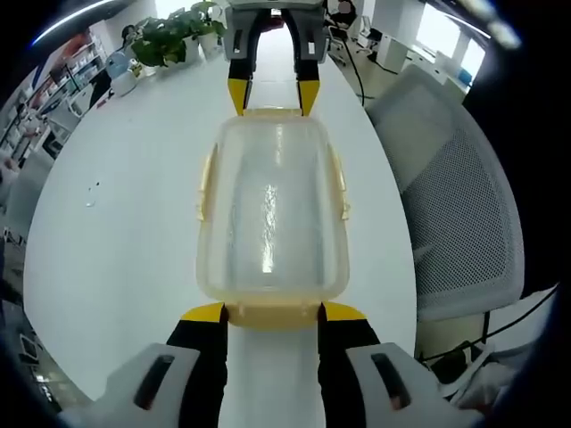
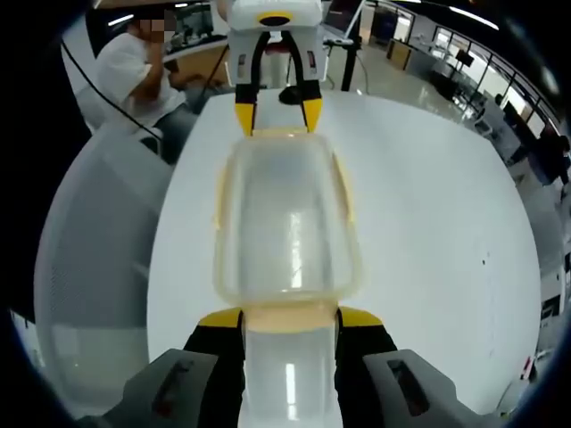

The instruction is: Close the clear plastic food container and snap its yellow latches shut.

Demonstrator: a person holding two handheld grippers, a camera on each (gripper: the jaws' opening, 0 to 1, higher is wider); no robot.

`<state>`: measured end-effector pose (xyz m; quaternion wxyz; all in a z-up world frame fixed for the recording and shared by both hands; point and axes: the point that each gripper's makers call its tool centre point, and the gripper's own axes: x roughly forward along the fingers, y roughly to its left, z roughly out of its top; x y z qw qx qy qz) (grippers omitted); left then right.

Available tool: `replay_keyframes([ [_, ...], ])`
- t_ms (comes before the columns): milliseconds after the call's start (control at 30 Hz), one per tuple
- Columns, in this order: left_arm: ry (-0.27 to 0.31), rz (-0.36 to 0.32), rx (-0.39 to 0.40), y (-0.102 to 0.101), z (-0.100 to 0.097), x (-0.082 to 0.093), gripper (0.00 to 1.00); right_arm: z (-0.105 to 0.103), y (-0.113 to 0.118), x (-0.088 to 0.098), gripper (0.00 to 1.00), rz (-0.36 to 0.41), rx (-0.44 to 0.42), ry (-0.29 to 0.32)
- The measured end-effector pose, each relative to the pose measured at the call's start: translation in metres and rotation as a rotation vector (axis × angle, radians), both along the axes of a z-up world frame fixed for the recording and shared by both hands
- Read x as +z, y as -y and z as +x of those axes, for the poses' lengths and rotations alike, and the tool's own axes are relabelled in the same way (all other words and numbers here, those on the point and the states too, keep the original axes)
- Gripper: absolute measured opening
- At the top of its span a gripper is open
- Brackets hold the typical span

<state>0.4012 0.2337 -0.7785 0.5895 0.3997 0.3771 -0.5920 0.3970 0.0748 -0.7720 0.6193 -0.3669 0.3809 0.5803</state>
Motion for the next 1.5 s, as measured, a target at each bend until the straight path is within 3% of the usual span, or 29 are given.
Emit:
replay_keyframes([
  [1500, -0.004, -0.016, -0.004, 0.086, -0.010, -0.006, 0.38, -0.011, 0.087, -0.009, 0.37, -0.034, -0.011, -0.013],
])
